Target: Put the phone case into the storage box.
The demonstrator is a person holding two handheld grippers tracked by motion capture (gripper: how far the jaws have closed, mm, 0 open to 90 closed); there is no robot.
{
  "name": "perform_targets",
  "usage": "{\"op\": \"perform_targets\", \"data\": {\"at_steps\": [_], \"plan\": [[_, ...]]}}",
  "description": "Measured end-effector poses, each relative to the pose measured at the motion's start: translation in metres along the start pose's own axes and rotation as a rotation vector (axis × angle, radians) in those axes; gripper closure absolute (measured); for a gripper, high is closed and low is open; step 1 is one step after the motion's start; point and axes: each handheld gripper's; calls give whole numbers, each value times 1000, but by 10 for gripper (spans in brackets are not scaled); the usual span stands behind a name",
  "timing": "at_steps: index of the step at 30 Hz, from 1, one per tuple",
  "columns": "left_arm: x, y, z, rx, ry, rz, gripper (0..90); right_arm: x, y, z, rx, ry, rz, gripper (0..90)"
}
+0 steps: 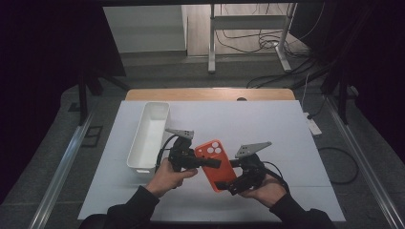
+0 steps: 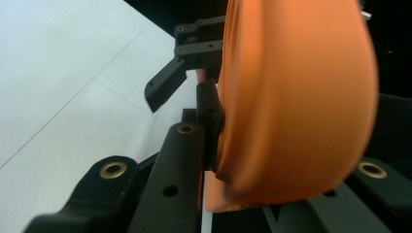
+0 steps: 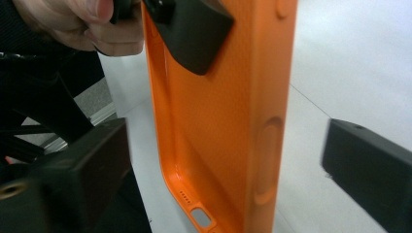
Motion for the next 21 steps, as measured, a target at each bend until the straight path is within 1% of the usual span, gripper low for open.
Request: {"op": "perform_targets", "data": {"at_steps": [2, 3, 4, 7, 8, 11, 12, 14, 15, 16, 19, 20, 21], "plan": [[1, 0, 0, -2, 6, -3, 840, 0, -1, 1, 1, 3, 13, 179], [1, 0, 1, -1, 11, -8, 840, 0, -1, 1, 1, 3, 13, 179], [1, 0, 1, 2, 16, -15, 840, 0, -2, 1, 0, 3, 22, 233], [2, 0, 1, 1, 26, -25, 839, 0, -3, 2, -1, -13, 48, 341], [3, 1, 1, -5, 31, -32, 839, -1, -3, 2, 2, -19, 56, 413], [5, 1, 2, -10, 41, -39, 838, 0, -4, 3, 7, -23, 68, 538], [6, 1, 2, -13, 46, -34, 837, 0, -5, 3, 11, -22, 78, 577], [7, 1, 3, -16, 51, -28, 836, 1, -6, 3, 17, -27, 113, 698], [7, 1, 3, -16, 56, -24, 836, 1, -6, 3, 17, -27, 113, 698], [8, 1, 4, -16, 56, -30, 834, 0, -7, 4, 19, -36, 121, 731], [9, 0, 5, -11, 66, -51, 814, 1, -7, 5, 20, -35, 158, 803], [10, -1, 5, -8, 70, -52, 788, 2, -8, 5, 22, -31, 177, 843], [11, -1, 6, -9, 75, -46, 781, 3, -8, 5, 27, -26, 194, 845]]}}
Point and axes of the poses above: each handheld gripper's, and its own axes: y roughly forward along the jaws, z roughly out of its top, x roughly to its right, and after that the axes turned 1 degree about -y, right-handed
